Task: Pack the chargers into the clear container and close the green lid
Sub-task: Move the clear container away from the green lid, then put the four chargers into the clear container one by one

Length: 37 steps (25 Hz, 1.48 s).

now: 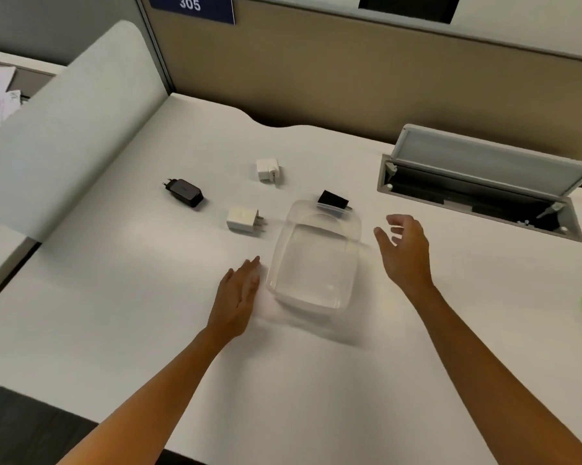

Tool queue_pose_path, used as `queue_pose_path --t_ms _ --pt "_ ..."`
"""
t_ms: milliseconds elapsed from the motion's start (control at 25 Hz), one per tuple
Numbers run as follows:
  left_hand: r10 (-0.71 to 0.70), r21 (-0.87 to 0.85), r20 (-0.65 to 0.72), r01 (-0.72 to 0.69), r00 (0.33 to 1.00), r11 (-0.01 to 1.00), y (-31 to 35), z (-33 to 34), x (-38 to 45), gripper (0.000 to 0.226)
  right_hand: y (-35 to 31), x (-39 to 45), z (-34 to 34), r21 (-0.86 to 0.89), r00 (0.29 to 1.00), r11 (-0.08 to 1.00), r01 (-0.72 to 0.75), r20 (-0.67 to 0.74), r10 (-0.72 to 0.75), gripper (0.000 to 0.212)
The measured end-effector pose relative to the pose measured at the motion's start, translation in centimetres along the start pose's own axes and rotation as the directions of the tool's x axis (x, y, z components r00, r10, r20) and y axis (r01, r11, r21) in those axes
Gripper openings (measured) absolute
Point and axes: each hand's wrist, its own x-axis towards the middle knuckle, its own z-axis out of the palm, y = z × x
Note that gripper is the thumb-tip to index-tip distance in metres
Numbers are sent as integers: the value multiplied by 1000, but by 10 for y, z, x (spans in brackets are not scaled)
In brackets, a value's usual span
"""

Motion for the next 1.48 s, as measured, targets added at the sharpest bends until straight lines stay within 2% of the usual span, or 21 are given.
queue_pose_path --t_ms 80,160,280,320,440,560,720,840,960,1080,1160,1240,1320,1480 --pt "129 232 45 -136 991 963 -18 -2 -7 69 -9 30 5 -35 996 996 84 32 -83 31" --pt "187 371 64 -197 980 908 -22 0 -9 78 -19 62 15 -40 991 995 96 95 -92 29" --pt "197 446 57 -201 979 872 -19 5 -6 91 -29 108 35 -43 975 999 -12 221 22 33" --pt "197 453 50 -198 979 870 -19 6 -5 93 -31 120 44 -86 958 996 -3 286 28 36" --pt "203 461 38 -197 978 865 -21 7 -4 95 -33 145 71 -287 856 943 170 517 3 46" --pt "216 463 26 -204 976 863 -19 8 -4 92 -26 161 92 -475 774 796 376 633 11 48" --pt "214 459 18 -198 977 866 -16 6 -5 90 -22 173 97 -569 766 708 418 640 62 43" --pt "221 448 16 -205 975 870 -15 5 -6 89 -20 173 89 -558 792 719 414 610 18 47" --pt "223 432 22 -210 975 877 -15 5 -6 90 -27 167 68 -456 857 821 343 510 -75 51" --pt "242 401 2 -223 970 889 -14 4 -7 101 -44 145 35 -178 911 973 148 407 -64 48" --pt "318 385 -32 -282 947 879 -14 3 -8 111 -55 116 11 -132 912 976 175 396 -110 43" --pt "399 364 -50 -356 915 861 -14 3 -10 116 -66 80 -3 -244 884 919 308 431 -182 39" --pt "473 369 -40 -426 880 826 -15 3 -11 114 -76 46 0 -308 824 861 404 531 -197 38" --pt "578 437 26 -529 816 727 -18 8 -11 99 -72 -9 43 -466 680 694 549 732 -45 33"
